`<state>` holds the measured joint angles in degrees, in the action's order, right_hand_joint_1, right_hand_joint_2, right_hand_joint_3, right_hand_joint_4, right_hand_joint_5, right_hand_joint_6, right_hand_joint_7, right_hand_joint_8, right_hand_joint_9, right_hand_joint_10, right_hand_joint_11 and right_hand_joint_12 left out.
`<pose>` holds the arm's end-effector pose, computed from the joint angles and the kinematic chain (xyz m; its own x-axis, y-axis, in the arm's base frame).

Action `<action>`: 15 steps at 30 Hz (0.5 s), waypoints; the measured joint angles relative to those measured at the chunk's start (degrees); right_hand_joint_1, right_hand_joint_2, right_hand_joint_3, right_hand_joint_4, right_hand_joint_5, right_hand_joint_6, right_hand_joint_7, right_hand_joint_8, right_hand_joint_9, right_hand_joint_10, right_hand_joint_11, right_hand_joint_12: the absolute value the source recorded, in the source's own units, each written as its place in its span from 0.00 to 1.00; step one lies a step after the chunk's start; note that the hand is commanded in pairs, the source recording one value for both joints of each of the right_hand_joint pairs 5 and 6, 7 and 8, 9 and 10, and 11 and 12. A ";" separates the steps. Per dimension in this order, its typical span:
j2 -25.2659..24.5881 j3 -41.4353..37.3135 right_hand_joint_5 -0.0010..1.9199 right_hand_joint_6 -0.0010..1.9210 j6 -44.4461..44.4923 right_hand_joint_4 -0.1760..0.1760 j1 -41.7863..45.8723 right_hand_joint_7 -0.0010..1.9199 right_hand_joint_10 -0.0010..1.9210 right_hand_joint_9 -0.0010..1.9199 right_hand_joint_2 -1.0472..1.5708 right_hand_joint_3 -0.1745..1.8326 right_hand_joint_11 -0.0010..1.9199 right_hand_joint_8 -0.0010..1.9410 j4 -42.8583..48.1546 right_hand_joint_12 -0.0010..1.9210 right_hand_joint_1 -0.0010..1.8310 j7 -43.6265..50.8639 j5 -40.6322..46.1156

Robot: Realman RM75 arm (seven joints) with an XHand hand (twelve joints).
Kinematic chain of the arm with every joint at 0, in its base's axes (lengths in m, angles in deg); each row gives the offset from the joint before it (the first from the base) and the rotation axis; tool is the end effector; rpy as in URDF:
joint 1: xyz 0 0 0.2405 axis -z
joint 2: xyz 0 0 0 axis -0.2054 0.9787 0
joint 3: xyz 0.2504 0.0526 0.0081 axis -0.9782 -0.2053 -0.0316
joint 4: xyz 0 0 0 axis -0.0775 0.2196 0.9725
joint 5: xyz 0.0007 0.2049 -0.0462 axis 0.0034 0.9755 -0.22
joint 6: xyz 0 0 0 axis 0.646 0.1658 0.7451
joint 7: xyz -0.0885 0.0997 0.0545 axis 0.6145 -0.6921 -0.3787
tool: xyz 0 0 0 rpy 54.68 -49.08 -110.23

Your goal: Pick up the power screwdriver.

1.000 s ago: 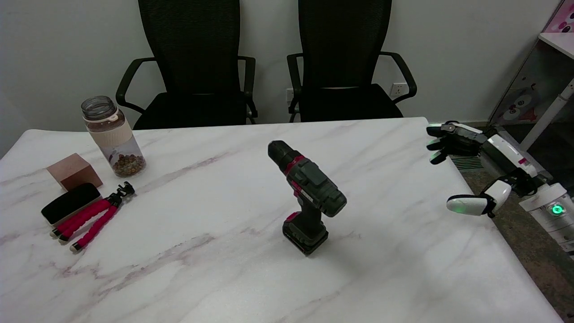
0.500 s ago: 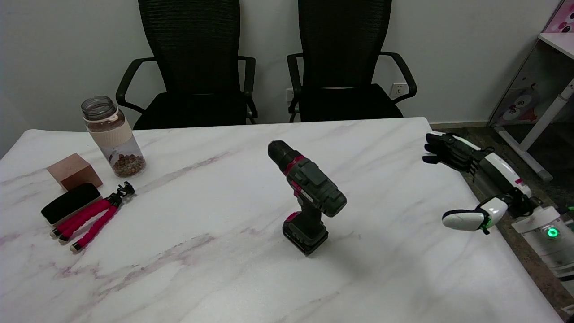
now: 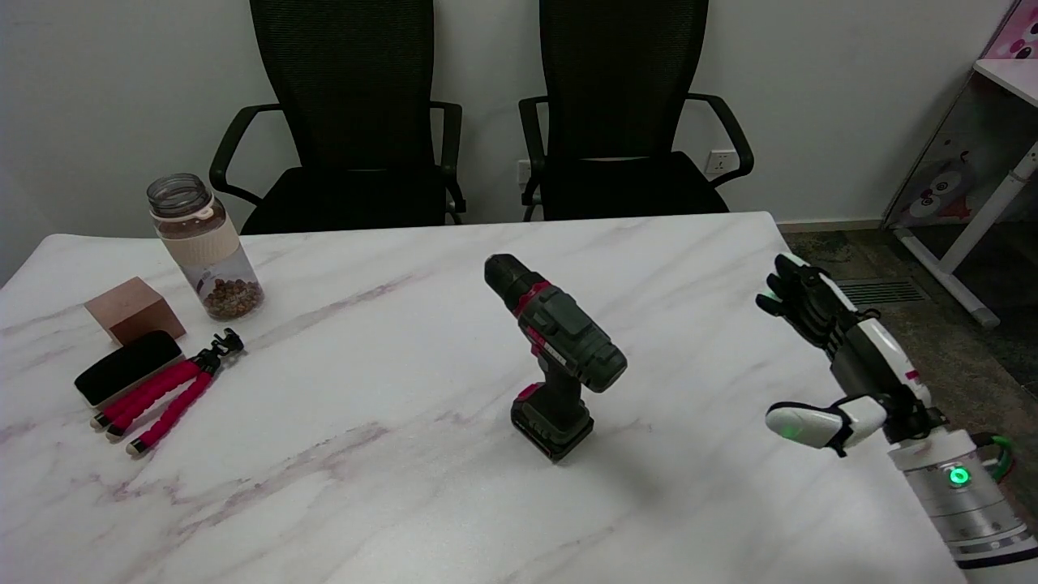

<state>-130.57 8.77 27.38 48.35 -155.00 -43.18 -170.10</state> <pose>-0.2768 -0.1317 0.4211 0.3686 0.1721 0.9135 -0.8707 -0.2802 0.4042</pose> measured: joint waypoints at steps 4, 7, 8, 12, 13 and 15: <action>-2.56 3.12 0.00 0.00 0.57 0.00 -2.20 0.00 0.07 0.07 0.43 0.33 0.15 0.00 -0.60 0.15 0.45 2.39 0.75; -4.43 5.14 0.00 0.00 0.84 0.00 -3.84 0.00 0.07 0.07 0.44 0.33 0.15 0.00 -0.92 0.15 0.45 4.55 1.25; -5.02 5.75 0.00 0.00 0.89 0.00 -4.36 0.00 0.07 0.07 0.45 0.33 0.14 0.00 -1.04 0.14 0.45 5.22 1.43; -7.14 8.26 0.00 0.00 1.05 0.00 -6.31 0.00 0.06 0.06 0.47 0.33 0.14 0.00 -1.51 0.14 0.45 8.23 2.35; -7.59 8.87 0.00 0.00 1.08 0.00 -6.76 0.00 0.06 0.06 0.47 0.33 0.14 0.00 -1.65 0.14 0.45 8.99 2.64; -8.44 10.14 0.00 0.00 1.09 0.00 -7.63 0.00 0.06 0.06 0.47 0.34 0.14 0.00 -1.97 0.14 0.45 10.48 3.31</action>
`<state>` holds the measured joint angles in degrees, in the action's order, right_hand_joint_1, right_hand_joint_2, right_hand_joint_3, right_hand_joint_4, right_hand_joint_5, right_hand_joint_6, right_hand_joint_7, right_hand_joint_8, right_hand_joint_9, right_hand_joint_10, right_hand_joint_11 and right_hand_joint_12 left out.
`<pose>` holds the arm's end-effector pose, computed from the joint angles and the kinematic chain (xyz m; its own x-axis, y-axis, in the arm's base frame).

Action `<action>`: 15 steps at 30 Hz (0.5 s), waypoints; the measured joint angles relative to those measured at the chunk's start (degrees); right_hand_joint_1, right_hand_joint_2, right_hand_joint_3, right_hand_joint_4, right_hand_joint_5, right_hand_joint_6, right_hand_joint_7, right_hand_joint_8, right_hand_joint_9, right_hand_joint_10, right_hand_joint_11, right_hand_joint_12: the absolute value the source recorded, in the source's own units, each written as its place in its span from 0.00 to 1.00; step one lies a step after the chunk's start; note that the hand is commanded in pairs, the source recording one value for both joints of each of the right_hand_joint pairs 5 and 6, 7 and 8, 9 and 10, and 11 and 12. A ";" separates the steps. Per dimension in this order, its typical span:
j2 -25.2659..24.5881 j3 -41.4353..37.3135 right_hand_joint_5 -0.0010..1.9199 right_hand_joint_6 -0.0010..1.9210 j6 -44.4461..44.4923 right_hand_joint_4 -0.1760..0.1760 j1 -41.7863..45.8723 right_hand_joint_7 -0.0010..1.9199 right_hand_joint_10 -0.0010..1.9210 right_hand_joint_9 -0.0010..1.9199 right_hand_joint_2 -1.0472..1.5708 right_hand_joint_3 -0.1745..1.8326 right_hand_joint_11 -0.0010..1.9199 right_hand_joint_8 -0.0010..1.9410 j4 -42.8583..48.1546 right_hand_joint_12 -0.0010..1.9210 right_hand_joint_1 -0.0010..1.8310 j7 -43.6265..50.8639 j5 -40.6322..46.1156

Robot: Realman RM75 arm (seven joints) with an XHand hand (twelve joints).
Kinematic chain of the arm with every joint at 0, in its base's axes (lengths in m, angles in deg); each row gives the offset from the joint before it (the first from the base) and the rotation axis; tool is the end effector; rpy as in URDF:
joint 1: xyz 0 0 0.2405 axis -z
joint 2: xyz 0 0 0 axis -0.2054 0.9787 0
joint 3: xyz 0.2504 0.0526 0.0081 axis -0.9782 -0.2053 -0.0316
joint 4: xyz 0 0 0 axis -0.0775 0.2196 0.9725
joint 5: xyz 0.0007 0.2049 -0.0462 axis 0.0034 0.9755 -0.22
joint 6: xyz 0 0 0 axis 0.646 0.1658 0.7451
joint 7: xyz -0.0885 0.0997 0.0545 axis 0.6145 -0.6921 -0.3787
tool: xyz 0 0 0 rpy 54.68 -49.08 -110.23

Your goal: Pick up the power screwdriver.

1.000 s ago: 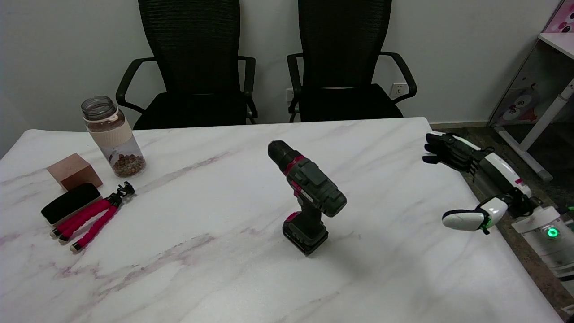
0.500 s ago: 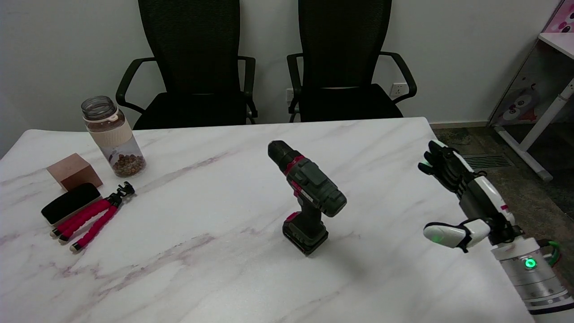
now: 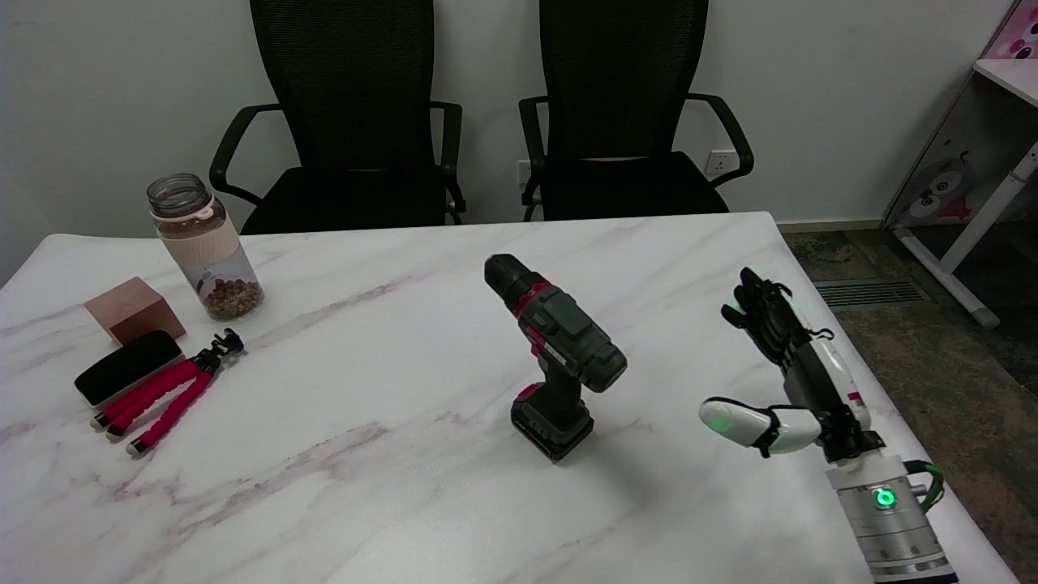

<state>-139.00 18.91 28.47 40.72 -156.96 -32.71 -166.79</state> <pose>-0.2983 -0.1409 0.3647 0.2961 0.2508 0.9216 -0.8921 -0.2721 0.3607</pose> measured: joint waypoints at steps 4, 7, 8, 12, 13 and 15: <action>-1.48 2.78 0.00 0.00 0.02 0.00 -1.78 0.00 0.06 0.06 0.47 0.34 0.13 0.00 -0.65 0.13 0.45 3.15 1.66; -2.42 4.64 0.00 0.00 0.05 0.00 -2.85 0.00 0.06 0.06 0.47 0.35 0.13 0.00 -1.05 0.13 0.44 5.43 2.95; -2.79 5.22 0.00 0.00 0.08 0.00 -3.18 0.00 0.06 0.06 0.47 0.35 0.13 0.00 -1.18 0.13 0.44 6.20 3.38; -4.38 7.15 0.00 0.00 0.13 0.00 -4.30 0.00 0.06 0.06 0.47 0.36 0.13 0.00 -1.54 0.13 0.44 8.73 4.70; -4.76 7.59 0.00 0.00 0.13 0.00 -4.54 0.00 0.06 0.06 0.47 0.35 0.13 0.00 -1.58 0.13 0.44 9.29 4.99; -5.51 8.43 0.00 0.00 0.13 0.00 -5.03 0.00 0.06 0.06 0.47 0.35 0.13 0.00 -1.63 0.13 0.44 10.26 5.49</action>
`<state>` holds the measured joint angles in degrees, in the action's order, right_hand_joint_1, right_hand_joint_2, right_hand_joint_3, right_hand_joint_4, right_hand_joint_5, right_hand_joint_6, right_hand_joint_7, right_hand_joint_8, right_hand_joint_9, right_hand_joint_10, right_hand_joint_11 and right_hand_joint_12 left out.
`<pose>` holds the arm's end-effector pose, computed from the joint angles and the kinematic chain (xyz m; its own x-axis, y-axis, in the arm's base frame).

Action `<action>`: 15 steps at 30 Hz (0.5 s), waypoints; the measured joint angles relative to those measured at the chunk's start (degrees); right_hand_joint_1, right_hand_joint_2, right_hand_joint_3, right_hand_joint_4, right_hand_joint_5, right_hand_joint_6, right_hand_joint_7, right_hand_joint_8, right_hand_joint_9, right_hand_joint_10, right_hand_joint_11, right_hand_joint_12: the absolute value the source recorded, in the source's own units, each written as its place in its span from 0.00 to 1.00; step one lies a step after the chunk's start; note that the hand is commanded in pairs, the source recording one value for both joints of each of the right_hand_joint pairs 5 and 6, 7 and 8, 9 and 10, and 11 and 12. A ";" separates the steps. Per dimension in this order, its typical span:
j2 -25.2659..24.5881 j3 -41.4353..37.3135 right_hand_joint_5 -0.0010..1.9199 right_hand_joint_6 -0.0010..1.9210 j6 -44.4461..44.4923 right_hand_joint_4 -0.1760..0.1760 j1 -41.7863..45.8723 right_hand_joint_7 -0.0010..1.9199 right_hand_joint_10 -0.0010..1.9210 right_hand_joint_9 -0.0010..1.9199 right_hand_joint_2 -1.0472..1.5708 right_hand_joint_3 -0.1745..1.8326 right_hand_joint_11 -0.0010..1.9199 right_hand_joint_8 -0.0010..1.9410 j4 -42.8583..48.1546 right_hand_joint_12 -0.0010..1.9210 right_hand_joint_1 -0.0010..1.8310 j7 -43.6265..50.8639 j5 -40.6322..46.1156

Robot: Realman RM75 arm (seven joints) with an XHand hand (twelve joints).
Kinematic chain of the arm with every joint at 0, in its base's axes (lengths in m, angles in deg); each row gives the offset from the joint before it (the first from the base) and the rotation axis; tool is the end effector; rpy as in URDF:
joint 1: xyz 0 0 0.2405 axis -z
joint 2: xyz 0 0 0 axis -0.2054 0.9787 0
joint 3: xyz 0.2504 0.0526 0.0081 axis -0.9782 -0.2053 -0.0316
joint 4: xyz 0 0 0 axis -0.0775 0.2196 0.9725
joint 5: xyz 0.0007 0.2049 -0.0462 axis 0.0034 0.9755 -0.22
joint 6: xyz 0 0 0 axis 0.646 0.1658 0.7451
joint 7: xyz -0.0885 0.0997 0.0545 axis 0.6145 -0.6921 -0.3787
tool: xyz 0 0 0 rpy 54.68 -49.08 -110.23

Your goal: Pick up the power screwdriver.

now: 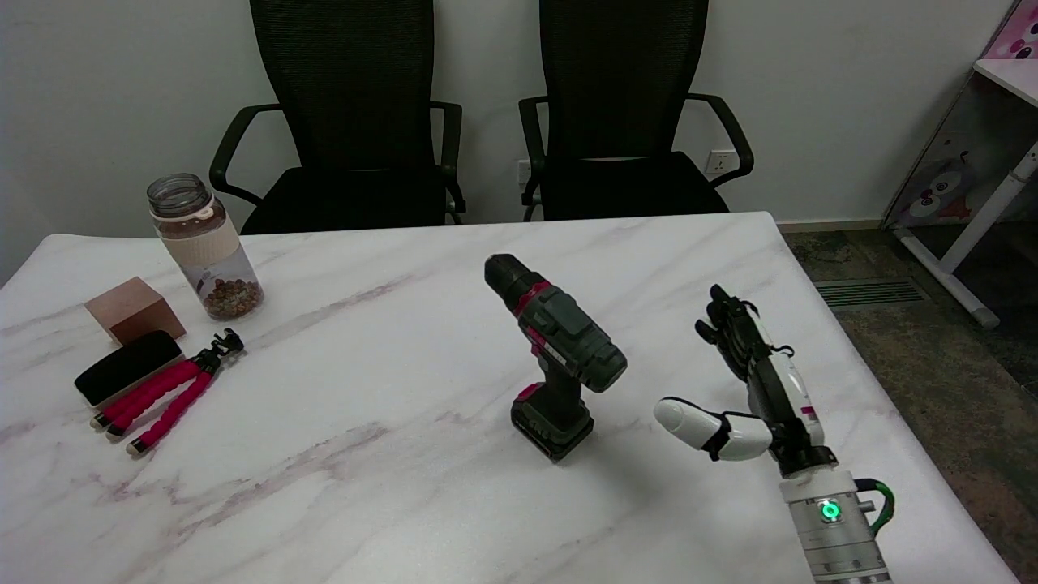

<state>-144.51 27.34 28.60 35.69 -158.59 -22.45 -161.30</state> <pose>-0.3127 -0.1489 0.3219 0.2725 0.2985 0.9147 -0.9171 -0.2070 0.3408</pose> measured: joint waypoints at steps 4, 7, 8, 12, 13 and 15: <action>-1.30 1.47 0.00 0.00 0.00 0.00 -0.79 0.00 0.06 0.06 0.48 0.35 0.13 0.00 -0.06 0.13 0.44 1.74 0.78; -2.38 2.57 0.00 0.00 0.00 0.00 -1.36 0.00 0.06 0.06 0.48 0.35 0.13 0.00 -0.07 0.13 0.44 3.26 1.32; -2.63 2.82 0.00 0.00 -0.02 0.00 -1.49 0.00 0.06 0.06 0.48 0.35 0.13 0.00 -0.07 0.13 0.44 3.60 1.45; -3.70 3.98 0.00 0.00 -0.70 0.00 -2.16 0.00 0.05 0.05 0.48 0.36 0.12 0.00 -0.07 0.12 0.44 5.00 1.92; -3.92 4.30 0.00 0.00 -0.89 0.00 -2.34 0.00 0.05 0.05 0.48 0.36 0.12 0.00 -0.07 0.12 0.43 5.27 2.01; -4.32 4.95 0.00 0.00 -1.27 0.00 -2.73 0.00 0.05 0.05 0.48 0.35 0.12 0.00 -0.01 0.12 0.43 5.74 2.18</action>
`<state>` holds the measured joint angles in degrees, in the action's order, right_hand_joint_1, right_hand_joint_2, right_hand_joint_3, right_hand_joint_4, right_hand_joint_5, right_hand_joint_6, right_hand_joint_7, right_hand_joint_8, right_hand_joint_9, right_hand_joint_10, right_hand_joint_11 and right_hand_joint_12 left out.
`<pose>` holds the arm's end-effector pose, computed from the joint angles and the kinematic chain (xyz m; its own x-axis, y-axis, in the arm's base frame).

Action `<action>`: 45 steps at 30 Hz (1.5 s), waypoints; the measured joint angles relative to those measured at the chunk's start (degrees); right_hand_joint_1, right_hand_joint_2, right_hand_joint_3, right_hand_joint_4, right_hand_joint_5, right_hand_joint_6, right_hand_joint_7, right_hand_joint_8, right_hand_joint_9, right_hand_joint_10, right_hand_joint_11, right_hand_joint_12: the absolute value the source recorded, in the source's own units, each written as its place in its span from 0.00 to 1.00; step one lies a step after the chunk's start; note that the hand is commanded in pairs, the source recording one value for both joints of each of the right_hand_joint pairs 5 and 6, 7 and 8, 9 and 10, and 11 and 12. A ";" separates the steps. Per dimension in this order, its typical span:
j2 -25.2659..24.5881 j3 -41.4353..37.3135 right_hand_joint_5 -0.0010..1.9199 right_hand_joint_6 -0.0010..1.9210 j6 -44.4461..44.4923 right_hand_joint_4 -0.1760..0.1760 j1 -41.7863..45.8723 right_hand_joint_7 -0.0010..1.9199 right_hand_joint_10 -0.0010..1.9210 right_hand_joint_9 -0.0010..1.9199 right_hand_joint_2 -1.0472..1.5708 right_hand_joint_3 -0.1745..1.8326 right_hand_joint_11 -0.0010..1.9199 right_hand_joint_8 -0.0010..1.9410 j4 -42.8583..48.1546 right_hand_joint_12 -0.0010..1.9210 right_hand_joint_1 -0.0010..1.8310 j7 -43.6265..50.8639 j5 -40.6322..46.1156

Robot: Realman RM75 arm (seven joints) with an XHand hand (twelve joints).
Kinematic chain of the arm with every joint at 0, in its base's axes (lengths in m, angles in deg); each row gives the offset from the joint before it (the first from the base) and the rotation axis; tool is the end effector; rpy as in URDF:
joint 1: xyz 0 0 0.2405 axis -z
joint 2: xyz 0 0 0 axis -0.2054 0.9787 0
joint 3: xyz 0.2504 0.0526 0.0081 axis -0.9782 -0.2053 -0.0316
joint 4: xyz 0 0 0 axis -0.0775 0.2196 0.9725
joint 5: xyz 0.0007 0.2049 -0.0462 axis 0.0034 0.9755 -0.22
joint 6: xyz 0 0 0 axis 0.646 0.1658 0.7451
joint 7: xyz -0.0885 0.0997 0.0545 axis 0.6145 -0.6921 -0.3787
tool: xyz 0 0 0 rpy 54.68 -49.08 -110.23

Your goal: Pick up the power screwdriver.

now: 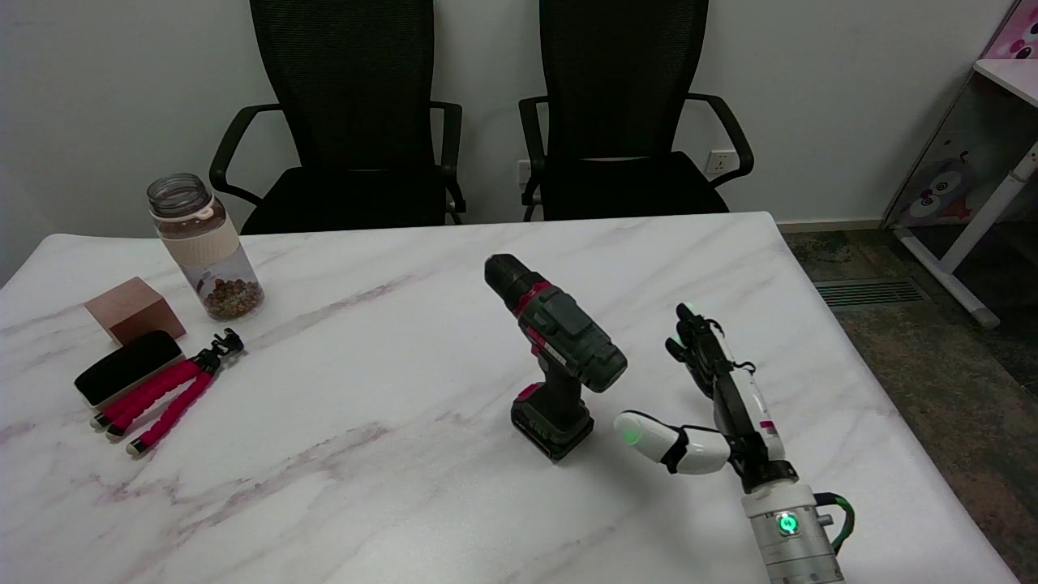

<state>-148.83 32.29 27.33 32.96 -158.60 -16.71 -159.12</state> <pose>-0.3241 -0.1531 0.2876 0.2682 0.2855 0.9201 -0.9347 -0.1540 0.3203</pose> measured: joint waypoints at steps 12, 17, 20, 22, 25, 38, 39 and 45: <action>-1.87 3.17 0.00 0.00 -1.13 0.00 -1.51 0.00 0.05 0.05 0.49 0.33 0.12 0.00 0.42 0.12 0.43 2.70 0.51; -2.69 4.29 0.00 0.00 -1.38 0.00 -2.05 0.00 0.05 0.05 0.49 0.33 0.12 0.00 0.75 0.12 0.43 3.49 0.54; -3.10 4.84 0.00 0.00 -1.55 0.00 -2.46 0.00 0.05 0.05 0.49 0.33 0.12 0.00 0.97 0.11 0.43 3.80 0.54; -3.37 5.22 0.00 0.00 -1.59 0.00 -2.85 0.00 0.05 0.05 0.49 0.33 0.11 0.00 1.14 0.11 0.43 3.99 0.53; -3.74 5.86 0.00 0.00 -1.68 0.00 -3.54 0.00 0.05 0.05 0.49 0.34 0.11 0.00 1.49 0.11 0.43 4.22 0.38; -6.97 7.72 0.00 0.00 -1.73 0.00 -7.11 0.00 0.05 0.05 0.49 0.36 0.12 0.00 5.04 0.12 0.43 4.77 -2.04; -7.21 7.78 0.00 0.00 -1.73 0.00 -7.30 0.00 0.05 0.05 0.49 0.36 0.12 0.00 5.33 0.12 0.43 4.77 -2.19; -8.78 8.13 0.00 0.00 -1.73 0.00 -8.70 0.00 0.05 0.05 0.49 0.36 0.11 0.00 7.44 0.11 0.42 4.74 -3.05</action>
<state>-157.61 40.42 25.60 24.26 -151.16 -11.97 -162.17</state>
